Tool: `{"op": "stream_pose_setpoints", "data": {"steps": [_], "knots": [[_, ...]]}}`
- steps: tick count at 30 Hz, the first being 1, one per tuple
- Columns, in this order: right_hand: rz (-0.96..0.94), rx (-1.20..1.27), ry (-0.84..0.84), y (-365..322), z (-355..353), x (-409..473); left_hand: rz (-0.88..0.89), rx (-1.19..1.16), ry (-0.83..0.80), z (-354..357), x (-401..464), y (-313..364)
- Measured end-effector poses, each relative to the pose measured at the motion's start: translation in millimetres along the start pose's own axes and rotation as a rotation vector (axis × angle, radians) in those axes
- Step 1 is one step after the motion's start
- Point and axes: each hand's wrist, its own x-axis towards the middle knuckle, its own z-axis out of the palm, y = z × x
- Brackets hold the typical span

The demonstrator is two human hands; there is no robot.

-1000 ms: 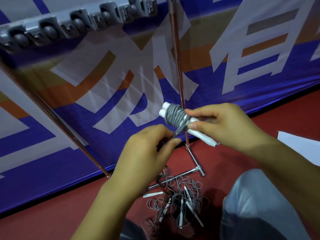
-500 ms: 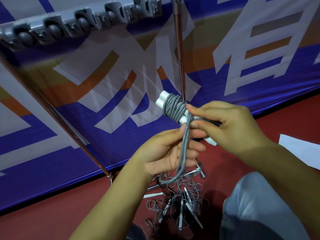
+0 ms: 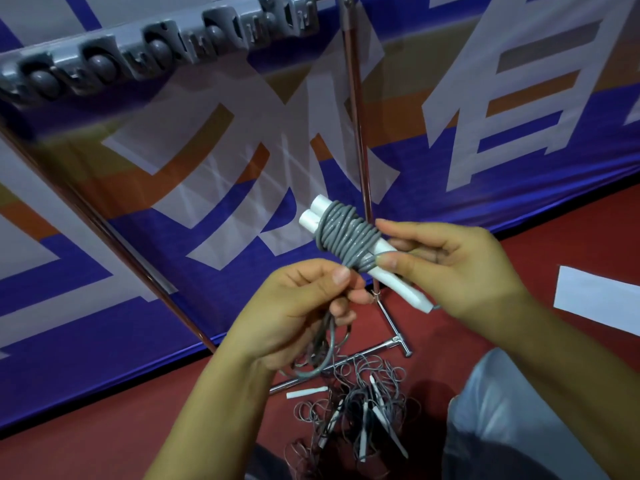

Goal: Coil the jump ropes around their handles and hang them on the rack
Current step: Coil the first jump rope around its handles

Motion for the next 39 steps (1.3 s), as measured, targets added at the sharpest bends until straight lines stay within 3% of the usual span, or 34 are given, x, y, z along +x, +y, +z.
{"op": "stream_pose_setpoints", "data": {"steps": [10,19,28,32,34,39], "knots": [[0.067,0.207,-0.021,-18,-5,0,0.102,0.222,0.110,0,-19,4],[0.163,0.385,-0.261,-9,-13,10,0.095,0.497,0.084,-3,-3,10],[0.241,0.525,-0.439,2,-19,12,0.194,0.708,0.229,0,11,-8],[0.176,0.566,-0.711,0,-24,15,0.286,0.653,0.011,2,11,-10],[0.159,0.583,-0.849,-3,-29,17,0.258,0.668,0.008,-5,10,-9],[0.224,0.146,-0.928,-19,-33,15,0.168,0.579,-0.204,-20,10,-2]]}}
